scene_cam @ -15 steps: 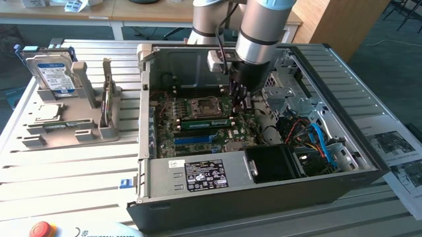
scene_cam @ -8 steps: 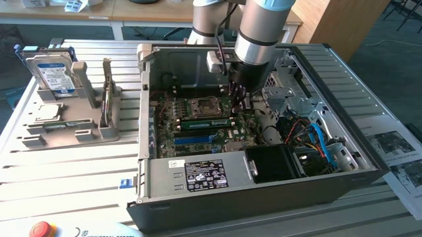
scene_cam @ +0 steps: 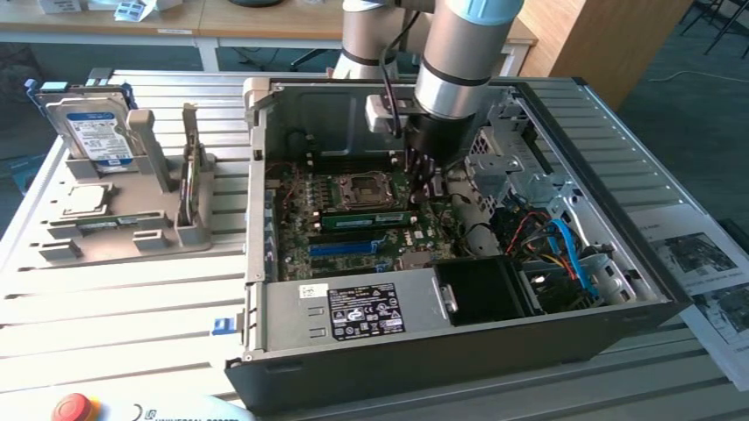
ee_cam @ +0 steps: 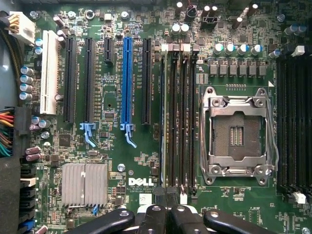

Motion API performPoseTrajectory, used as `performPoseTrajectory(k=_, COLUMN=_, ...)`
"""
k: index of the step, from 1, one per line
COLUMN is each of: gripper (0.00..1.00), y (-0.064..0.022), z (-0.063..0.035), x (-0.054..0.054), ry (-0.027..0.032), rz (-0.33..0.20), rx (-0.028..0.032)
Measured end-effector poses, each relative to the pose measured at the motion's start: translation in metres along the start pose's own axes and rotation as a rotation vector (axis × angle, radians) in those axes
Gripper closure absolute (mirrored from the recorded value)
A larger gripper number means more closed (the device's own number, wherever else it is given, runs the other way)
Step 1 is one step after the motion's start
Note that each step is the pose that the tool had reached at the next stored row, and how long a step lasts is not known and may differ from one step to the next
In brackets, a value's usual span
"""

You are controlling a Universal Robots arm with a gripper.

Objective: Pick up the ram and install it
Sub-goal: 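Press down the ram until it locks into place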

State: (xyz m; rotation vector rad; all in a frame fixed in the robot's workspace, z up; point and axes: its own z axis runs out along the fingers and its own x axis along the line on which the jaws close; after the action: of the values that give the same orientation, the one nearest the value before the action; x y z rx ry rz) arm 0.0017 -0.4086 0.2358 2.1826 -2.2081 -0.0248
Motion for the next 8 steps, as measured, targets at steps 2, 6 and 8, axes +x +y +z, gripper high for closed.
performPoseTrajectory(k=2, gripper=0.9, y=0.0001, z=0.0011, x=-0.0001, ry=-0.0004, rz=0.0, rx=0.0001)
performPoseTrajectory(k=6, gripper=0.9, y=0.0001, z=0.0047, x=-0.0001, ry=-0.0001, rz=0.0, rx=-0.0001)
performPoseTrajectory(k=8, gripper=0.9, y=0.0001, z=0.0057, x=-0.0001, ry=-0.0001, rz=0.0, rx=0.0)
